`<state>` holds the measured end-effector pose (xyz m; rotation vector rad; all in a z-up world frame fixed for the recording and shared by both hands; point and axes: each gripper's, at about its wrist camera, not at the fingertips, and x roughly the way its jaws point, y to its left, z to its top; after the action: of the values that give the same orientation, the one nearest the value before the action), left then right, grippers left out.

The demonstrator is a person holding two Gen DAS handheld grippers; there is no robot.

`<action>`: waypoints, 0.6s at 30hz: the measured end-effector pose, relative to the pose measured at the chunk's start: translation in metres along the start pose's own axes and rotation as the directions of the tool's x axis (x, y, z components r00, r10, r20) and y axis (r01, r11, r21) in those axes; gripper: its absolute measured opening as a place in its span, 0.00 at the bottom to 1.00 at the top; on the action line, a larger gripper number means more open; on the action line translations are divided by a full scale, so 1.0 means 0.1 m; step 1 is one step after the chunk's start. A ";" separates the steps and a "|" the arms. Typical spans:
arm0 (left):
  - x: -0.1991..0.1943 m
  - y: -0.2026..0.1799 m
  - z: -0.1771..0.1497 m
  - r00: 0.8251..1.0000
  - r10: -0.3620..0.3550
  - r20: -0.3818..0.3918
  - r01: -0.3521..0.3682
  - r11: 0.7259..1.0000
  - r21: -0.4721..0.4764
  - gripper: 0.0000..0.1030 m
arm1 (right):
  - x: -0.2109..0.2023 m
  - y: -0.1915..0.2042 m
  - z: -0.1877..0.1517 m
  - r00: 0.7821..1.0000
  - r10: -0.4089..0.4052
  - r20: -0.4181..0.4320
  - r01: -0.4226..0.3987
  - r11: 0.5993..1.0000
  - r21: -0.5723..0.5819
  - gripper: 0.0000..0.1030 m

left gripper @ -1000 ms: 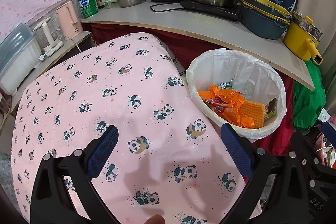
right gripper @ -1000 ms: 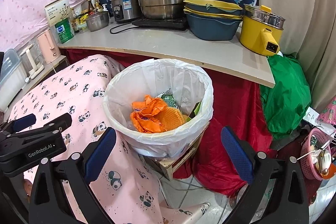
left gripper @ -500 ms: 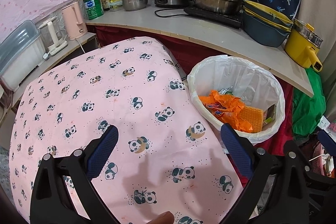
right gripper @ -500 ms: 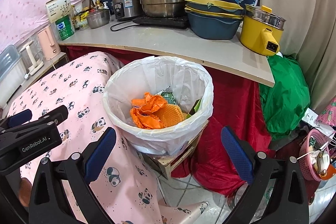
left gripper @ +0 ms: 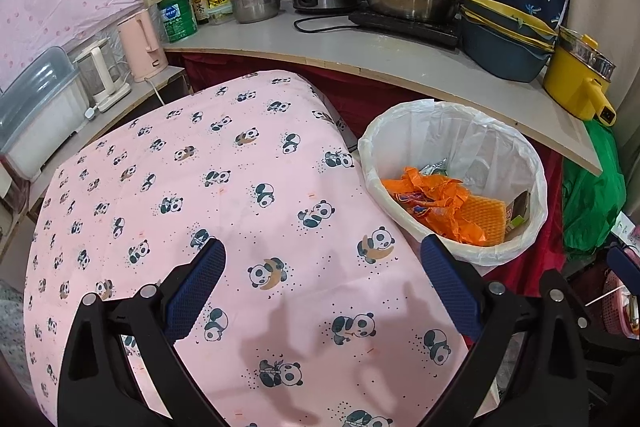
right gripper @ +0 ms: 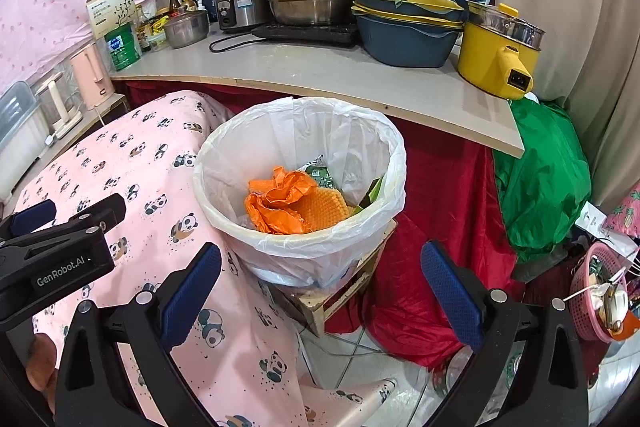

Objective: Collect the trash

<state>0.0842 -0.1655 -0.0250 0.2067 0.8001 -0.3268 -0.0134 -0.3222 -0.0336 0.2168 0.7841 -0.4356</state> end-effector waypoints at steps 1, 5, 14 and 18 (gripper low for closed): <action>0.00 -0.01 0.00 1.000 0.003 -0.002 -0.003 1.000 0.004 0.91 | 0.00 0.00 -0.01 1.000 0.000 -0.001 0.000 1.000 0.000 0.94; 0.01 -0.02 -0.03 1.000 0.010 -0.006 -0.010 1.000 0.006 0.91 | 0.01 -0.01 -0.02 1.000 0.000 -0.005 0.000 1.000 -0.001 0.94; 0.00 -0.03 -0.03 1.000 0.016 -0.005 -0.016 1.000 0.016 0.91 | 0.01 -0.03 -0.02 1.000 -0.001 -0.004 0.001 1.000 0.004 0.94; 0.00 -0.04 -0.04 1.000 0.014 -0.006 -0.014 1.000 0.016 0.91 | 0.01 -0.02 -0.02 1.000 -0.001 -0.005 0.001 1.000 0.004 0.94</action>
<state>0.0802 -0.1679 -0.0278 0.2285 0.8021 -0.3194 -0.0151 -0.3240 -0.0360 0.2210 0.7883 -0.4378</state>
